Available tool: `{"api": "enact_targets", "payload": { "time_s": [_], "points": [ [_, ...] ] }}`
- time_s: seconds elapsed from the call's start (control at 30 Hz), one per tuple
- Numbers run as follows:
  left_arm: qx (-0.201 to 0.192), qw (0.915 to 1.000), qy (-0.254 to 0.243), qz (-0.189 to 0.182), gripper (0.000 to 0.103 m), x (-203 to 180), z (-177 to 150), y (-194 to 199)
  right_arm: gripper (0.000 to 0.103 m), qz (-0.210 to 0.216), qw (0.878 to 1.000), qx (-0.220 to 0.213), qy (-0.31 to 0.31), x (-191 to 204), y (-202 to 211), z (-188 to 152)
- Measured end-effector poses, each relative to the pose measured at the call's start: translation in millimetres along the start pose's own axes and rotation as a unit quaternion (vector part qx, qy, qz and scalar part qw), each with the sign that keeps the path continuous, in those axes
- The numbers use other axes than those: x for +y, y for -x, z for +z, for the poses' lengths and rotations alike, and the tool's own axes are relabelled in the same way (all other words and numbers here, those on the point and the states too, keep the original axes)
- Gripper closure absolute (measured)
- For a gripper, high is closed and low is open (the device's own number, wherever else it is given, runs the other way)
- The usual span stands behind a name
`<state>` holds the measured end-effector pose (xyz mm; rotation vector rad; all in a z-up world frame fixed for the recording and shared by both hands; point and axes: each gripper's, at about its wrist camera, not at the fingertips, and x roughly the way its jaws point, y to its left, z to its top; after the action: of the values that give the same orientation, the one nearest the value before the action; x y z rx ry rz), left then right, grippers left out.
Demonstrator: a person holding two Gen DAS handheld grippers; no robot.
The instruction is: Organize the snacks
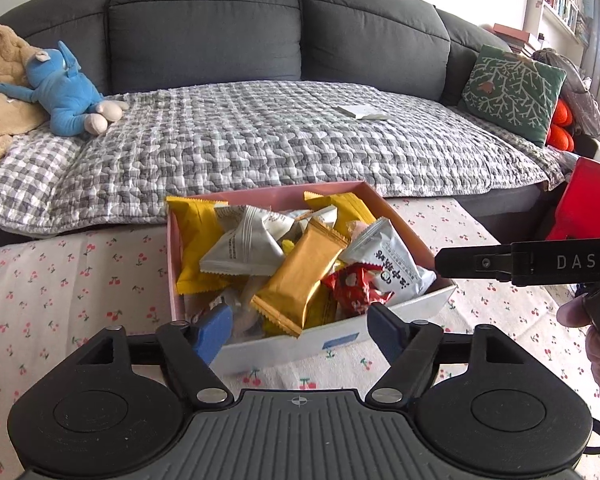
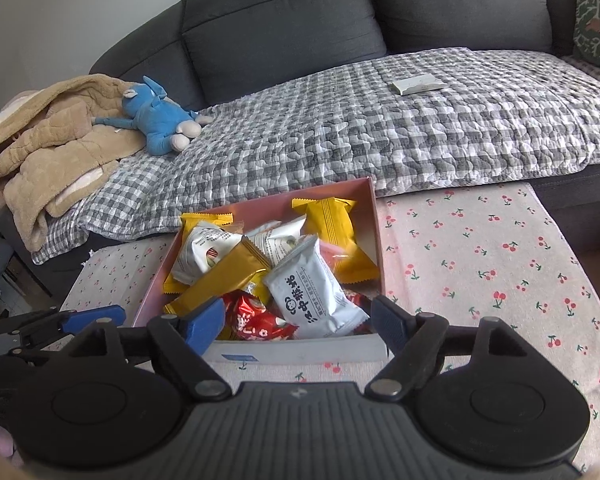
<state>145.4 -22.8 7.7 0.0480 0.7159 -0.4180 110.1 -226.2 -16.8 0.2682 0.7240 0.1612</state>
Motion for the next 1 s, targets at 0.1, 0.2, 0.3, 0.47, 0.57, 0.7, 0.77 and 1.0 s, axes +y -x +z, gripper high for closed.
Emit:
{"api": "enact_targets", "payload": {
  "time_s": [0.1,0.2,0.3,0.47,0.57,0.7,0.77,1.0],
  "points": [
    [0.015,0.9997,0.016,0.007,0.011,0,-11,8,0.011,-0.013,1.000,0.005,0.002,1,5,-12],
    [0.030,0.9989,0.029,0.019,0.009,-1,-22,15,0.008,-0.024,1.000,0.013,0.009,4,10,-23],
    [0.041,0.9976,0.040,0.038,0.006,-4,-33,23,0.005,-0.030,0.999,0.019,0.014,8,16,-31],
    [0.065,0.9933,0.065,0.071,0.002,-9,-49,36,0.001,-0.052,0.998,0.029,0.025,16,27,-43],
    [0.073,0.9917,0.063,0.085,0.001,-12,-57,43,0.000,-0.065,0.997,0.036,0.032,23,31,-51],
    [0.066,0.9911,0.057,0.100,0.001,-15,-66,52,0.000,-0.072,0.996,0.043,0.043,26,32,-62],
    [0.065,0.9901,0.061,0.109,0.001,-14,-67,54,0.000,-0.079,0.995,0.047,0.047,27,32,-65],
    [0.069,0.9896,0.064,0.108,0.000,-15,-70,52,0.000,-0.104,0.991,0.078,0.040,30,22,-70]
  ]
}}
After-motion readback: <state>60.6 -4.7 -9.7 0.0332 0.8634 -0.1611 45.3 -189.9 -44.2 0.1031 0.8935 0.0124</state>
